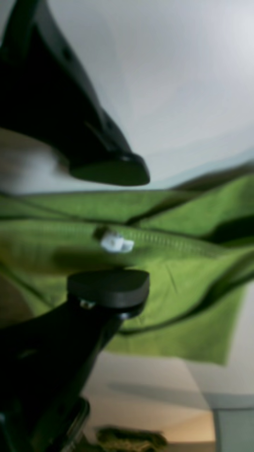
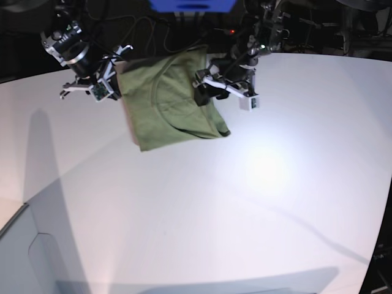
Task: Fold the T-shirt properly
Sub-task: 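Lift and fold the bundle edge with both grippers, then release, then lower the left gripper onto the folded shirt's loose flap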
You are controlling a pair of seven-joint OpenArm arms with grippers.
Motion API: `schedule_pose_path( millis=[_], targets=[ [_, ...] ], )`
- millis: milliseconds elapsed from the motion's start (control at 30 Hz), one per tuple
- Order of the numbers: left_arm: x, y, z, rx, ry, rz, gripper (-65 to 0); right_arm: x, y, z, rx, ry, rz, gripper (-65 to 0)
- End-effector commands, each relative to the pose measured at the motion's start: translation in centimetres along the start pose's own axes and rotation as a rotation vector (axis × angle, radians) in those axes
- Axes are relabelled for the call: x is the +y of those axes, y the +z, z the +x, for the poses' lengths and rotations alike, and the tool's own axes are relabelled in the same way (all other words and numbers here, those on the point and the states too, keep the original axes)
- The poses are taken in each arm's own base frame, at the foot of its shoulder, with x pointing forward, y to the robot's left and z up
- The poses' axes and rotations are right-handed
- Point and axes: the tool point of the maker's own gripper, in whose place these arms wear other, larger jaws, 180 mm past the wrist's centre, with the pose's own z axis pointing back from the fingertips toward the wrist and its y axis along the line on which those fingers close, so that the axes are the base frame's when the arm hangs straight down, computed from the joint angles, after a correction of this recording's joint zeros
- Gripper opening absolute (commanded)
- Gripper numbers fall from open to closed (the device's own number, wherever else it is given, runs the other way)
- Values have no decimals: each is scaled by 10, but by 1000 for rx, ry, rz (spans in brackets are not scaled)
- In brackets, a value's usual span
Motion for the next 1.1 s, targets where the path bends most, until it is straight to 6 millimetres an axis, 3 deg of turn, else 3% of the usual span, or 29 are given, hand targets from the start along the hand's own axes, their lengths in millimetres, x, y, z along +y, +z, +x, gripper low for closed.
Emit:
schedule_pose_path(
  millis=[0, 167, 333, 533, 667, 867, 1067],
  targets=[
    [-7, 1, 3, -15, -9, -25, -289, 2, 3, 11, -47, 11, 13, -650],
    [-8, -1, -3, 5, -22, -29, -289, 6, 5, 6, -32, 5, 21, -650],
    [5, -7, -17, 46, -11, 2, -305, 8, 7, 1, -19, -1, 25, -650],
    [11, -9, -24, 63, -7, 16, -523, 9, 8, -2, -13, -4, 25, -650],
    [7, -13, -13, 46, -24, 8, -650, 9, 8, -2, -12, -5, 23, -650],
    [7, -20, 9, 17, -70, -1, -650, 11, 9, -6, 0, -9, 28, -650],
    [-19, -50, 22, 73, -304, -81, -650, 11, 9, -6, 0, -9, 28, -650]
  ],
)
